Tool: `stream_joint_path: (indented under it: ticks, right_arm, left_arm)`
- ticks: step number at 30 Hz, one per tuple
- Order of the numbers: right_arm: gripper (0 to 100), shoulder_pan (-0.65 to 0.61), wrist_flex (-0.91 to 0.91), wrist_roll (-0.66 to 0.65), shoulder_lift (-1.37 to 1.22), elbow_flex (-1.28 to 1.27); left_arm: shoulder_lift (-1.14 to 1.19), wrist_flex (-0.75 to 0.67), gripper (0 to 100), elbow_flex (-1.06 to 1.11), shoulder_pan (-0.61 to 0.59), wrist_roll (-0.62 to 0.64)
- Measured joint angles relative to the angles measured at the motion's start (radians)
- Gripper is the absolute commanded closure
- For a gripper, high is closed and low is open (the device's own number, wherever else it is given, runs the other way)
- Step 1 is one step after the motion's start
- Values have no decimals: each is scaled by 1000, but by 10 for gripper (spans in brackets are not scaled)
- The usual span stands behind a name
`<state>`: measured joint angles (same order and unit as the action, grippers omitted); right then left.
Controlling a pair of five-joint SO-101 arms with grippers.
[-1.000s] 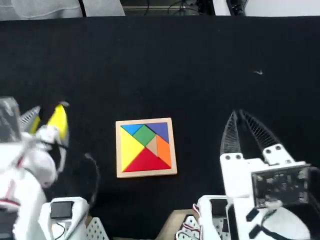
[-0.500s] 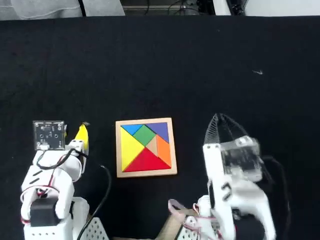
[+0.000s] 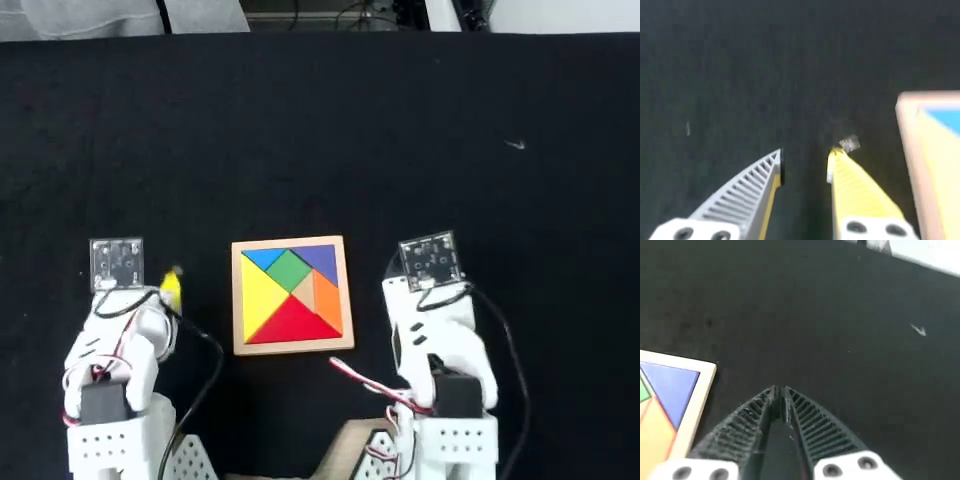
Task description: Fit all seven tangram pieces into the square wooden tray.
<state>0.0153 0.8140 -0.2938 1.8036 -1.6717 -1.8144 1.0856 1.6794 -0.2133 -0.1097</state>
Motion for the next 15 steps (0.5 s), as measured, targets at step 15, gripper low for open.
stream_joint_path:
  ticks: [15]
  right_arm:
    - [987, -46, 474, 3, 0, -14]
  left_arm:
    - [-2, 180, 838, 0, -2, 0]
